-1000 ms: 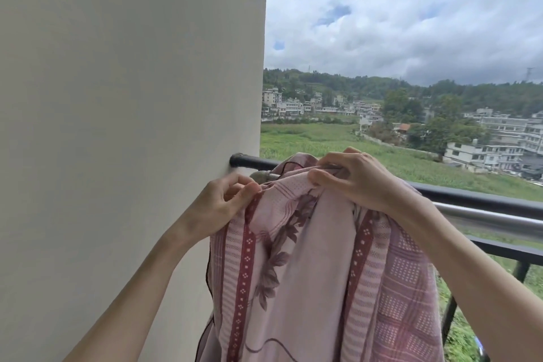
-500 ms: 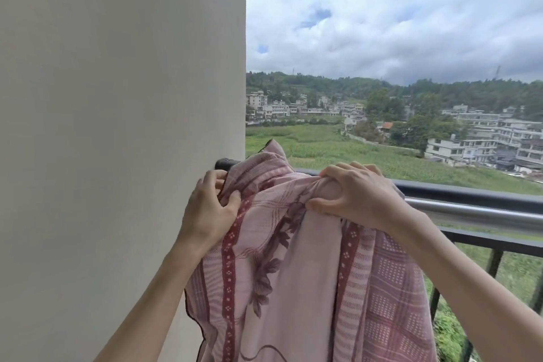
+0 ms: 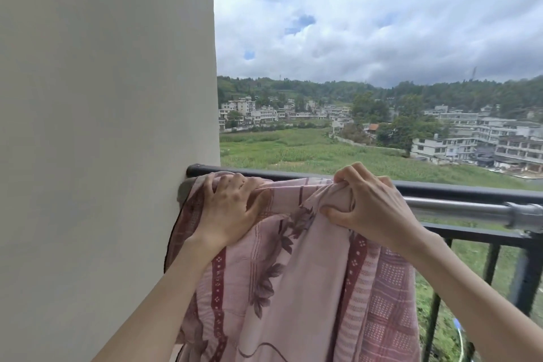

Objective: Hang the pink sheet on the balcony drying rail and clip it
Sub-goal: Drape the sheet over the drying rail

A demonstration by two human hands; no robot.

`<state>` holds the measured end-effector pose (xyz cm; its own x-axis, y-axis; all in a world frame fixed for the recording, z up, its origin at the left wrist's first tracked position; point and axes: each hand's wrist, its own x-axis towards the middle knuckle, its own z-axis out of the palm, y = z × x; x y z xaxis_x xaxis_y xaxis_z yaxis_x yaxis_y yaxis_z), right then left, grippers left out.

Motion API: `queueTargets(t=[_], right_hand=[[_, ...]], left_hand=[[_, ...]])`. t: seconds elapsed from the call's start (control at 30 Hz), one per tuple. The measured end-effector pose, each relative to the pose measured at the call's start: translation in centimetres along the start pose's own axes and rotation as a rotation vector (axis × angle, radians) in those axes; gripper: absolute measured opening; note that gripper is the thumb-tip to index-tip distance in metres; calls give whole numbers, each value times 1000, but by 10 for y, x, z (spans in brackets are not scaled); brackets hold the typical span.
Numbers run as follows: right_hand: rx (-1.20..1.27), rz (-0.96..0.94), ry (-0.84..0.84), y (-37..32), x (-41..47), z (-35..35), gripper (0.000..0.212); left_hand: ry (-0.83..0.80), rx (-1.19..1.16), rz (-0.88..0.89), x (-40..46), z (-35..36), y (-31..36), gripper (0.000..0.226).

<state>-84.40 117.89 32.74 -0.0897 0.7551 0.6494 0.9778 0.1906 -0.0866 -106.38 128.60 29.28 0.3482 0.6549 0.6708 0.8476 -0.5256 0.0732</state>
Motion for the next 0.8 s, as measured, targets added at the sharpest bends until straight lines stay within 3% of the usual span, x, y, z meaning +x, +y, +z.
queueTargets(t=[0.33, 0.43, 0.53, 0.63, 0.7, 0.8], right_hand=[[-6, 48, 110, 6, -31, -11, 45], [120, 39, 57, -10, -34, -13, 39], [334, 91, 109, -26, -30, -12, 40], [452, 169, 158, -39, -25, -14, 19], [431, 187, 114, -44, -21, -18, 33], [305, 242, -68, -52, -17, -24, 60]], left_hand=[[-26, 19, -101, -13, -17, -35, 93], [-19, 26, -100, -23, -25, -49, 88], [-10, -23, -111, -31, -36, -57, 76], [22, -144, -119, -40, -51, -41, 64], [29, -177, -30, -41, -55, -15, 57], [-97, -148, 111, -38, -49, 18, 53]])
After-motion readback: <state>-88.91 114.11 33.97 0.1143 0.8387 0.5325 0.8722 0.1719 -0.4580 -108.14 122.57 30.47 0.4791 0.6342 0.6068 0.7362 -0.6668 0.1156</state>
